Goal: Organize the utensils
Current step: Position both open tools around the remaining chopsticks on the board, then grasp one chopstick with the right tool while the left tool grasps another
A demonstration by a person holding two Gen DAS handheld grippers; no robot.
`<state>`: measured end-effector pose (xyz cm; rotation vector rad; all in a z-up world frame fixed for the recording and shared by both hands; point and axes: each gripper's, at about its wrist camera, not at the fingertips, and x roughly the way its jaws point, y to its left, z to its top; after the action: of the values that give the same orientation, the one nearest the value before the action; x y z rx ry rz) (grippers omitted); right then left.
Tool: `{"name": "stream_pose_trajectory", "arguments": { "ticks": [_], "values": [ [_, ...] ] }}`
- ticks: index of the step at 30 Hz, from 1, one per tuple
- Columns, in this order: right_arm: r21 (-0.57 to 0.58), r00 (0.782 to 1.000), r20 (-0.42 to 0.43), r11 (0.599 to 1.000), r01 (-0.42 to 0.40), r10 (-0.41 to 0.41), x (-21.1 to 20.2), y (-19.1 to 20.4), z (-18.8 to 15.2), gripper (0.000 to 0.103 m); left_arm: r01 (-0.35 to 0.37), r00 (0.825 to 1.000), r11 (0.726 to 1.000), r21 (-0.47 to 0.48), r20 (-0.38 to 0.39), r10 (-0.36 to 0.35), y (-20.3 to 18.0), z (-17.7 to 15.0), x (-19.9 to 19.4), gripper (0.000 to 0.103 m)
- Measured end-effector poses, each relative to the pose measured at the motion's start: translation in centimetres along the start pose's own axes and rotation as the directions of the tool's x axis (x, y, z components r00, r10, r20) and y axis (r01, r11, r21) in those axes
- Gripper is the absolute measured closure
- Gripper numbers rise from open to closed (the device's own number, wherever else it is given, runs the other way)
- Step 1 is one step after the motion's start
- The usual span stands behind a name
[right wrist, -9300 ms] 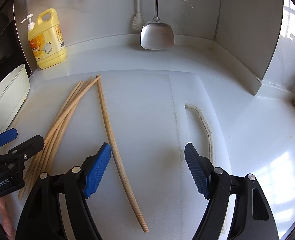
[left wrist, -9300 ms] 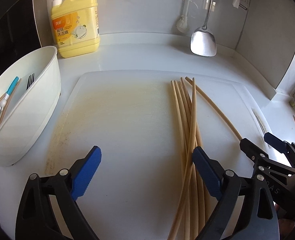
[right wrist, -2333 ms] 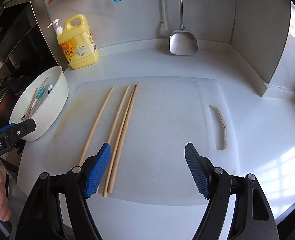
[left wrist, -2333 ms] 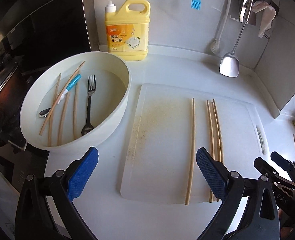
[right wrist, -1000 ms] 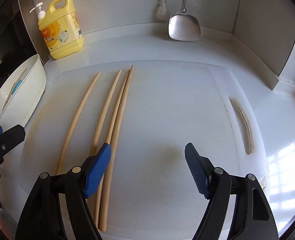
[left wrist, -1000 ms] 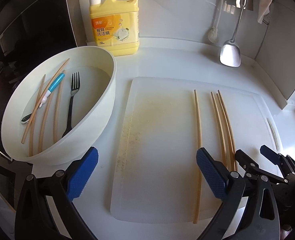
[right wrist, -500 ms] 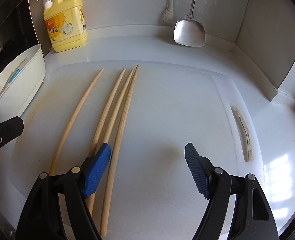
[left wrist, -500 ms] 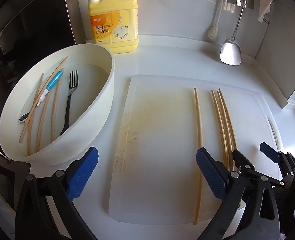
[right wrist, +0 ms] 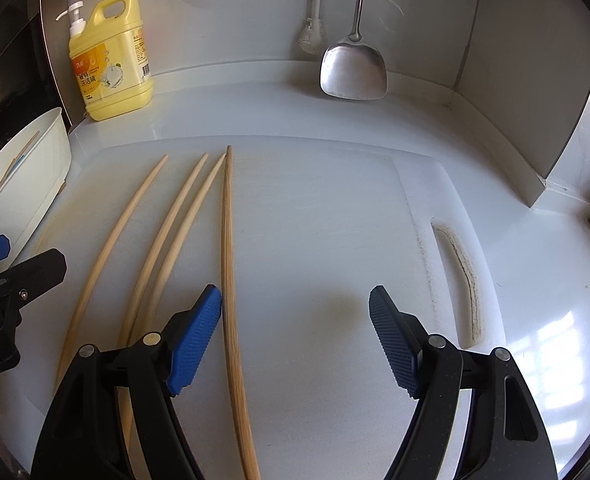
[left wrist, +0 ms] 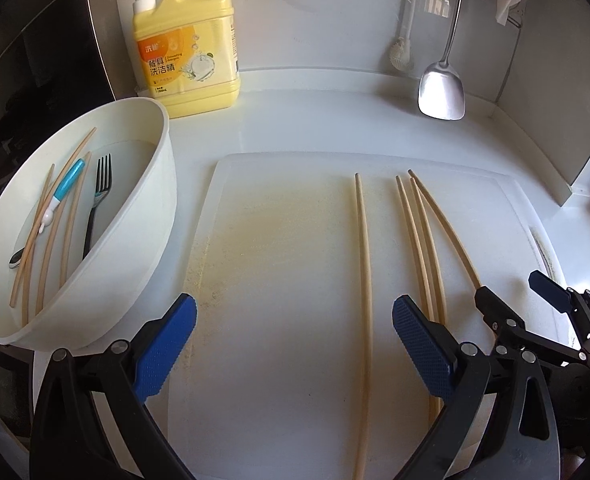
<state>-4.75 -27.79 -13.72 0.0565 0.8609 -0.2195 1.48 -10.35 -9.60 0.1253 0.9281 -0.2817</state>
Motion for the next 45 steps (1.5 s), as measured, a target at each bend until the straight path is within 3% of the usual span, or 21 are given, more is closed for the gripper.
{"name": "stream_pose_trajectory", "arguments": {
  "ticks": [12,23,25,31,34,36,37,40,45],
  "values": [
    [-0.004,1.000,0.005,1.000,0.000,0.000,0.2,-1.4,0.1,0.031,-0.042,0.999,0.998,0.039,-0.012,0.043,-1.1,0.0,2.4,0.006],
    [-0.066,0.999,0.026,0.998,-0.020,0.022,0.7,-0.6,0.8,0.033,-0.015,1.000,1.000,-0.005,-0.017,0.015,-0.7,-0.3,3.3,0.007],
    [-0.072,0.999,0.029,0.997,-0.039,0.041,0.6,-0.5,0.7,0.043,-0.008,1.000,1.000,0.003,-0.005,0.008,-1.0,-0.5,3.2,0.011],
    [-0.131,0.997,0.046,0.990,-0.059,0.066,0.1,1.0,0.5,0.073,0.035,0.999,0.999,0.032,0.005,-0.035,-2.1,-0.6,2.5,0.040],
    [-0.141,0.996,0.045,0.987,-0.075,0.082,0.1,1.5,0.5,0.084,0.052,0.999,0.997,0.052,0.005,-0.052,-2.7,-0.6,2.2,0.062],
    [-0.154,0.995,0.046,0.985,-0.078,0.086,0.0,1.8,0.5,0.089,0.063,0.998,0.995,0.072,0.005,-0.063,-3.1,-0.6,2.1,0.085],
    [-0.163,0.995,0.046,0.983,-0.080,0.088,0.0,2.0,0.5,0.092,0.063,0.998,0.994,0.086,0.005,-0.063,-3.4,-0.6,2.0,0.091],
    [-0.175,0.995,0.039,0.981,-0.081,0.090,0.0,2.1,0.7,0.097,0.046,0.999,0.993,0.112,0.006,-0.047,-3.9,-0.8,1.7,0.096],
    [-0.080,0.990,0.020,0.987,-0.140,0.142,-0.7,0.4,0.5,0.097,0.072,0.997,0.995,0.063,-0.029,-0.070,-3.1,-1.0,1.1,0.096]
  ]
}}
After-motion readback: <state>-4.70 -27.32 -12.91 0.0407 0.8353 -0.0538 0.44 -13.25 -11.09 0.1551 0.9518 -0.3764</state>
